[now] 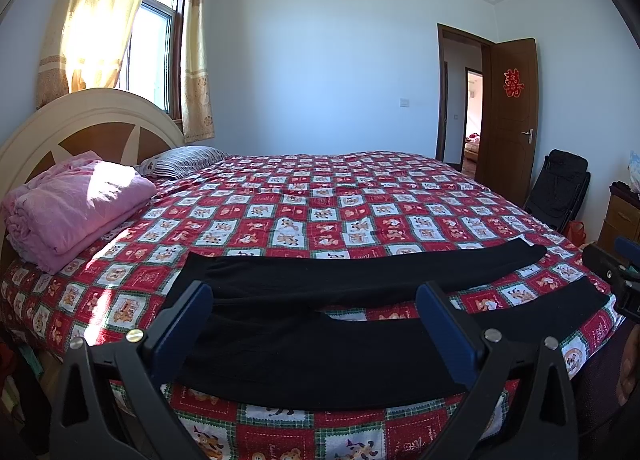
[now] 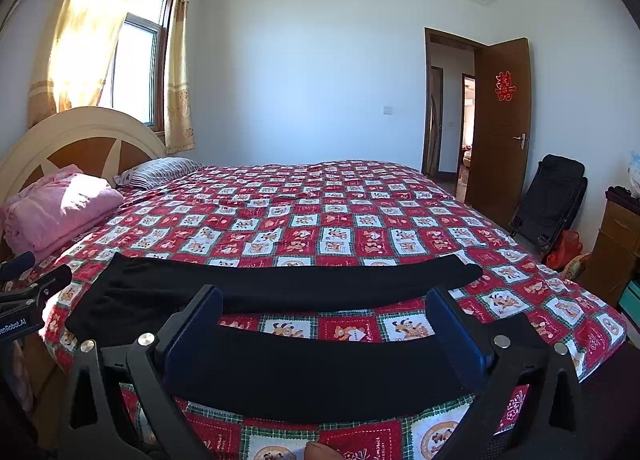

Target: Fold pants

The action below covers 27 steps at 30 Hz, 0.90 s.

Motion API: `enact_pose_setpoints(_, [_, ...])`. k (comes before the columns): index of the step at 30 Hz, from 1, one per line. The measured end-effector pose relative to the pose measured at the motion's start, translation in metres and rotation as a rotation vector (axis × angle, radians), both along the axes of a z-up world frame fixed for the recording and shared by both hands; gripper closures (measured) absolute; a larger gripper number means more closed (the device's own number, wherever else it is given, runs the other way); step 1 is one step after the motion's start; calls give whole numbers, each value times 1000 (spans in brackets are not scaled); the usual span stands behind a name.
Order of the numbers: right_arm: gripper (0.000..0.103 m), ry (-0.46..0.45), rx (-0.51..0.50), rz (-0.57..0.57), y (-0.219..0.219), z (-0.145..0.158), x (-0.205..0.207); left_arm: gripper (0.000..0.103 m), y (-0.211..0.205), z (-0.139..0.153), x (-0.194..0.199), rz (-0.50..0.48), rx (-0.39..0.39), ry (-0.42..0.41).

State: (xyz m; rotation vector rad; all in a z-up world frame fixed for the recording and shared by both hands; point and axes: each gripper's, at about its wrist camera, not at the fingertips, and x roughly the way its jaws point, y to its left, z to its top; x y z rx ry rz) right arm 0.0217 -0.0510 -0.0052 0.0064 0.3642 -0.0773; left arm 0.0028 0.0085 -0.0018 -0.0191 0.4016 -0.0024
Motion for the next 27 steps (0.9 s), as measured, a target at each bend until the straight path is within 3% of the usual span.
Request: enact_pose_setpoints(27, [1, 34, -12, -1, 1, -5, 9, 0, -2, -6, 2, 4, -3, 11])
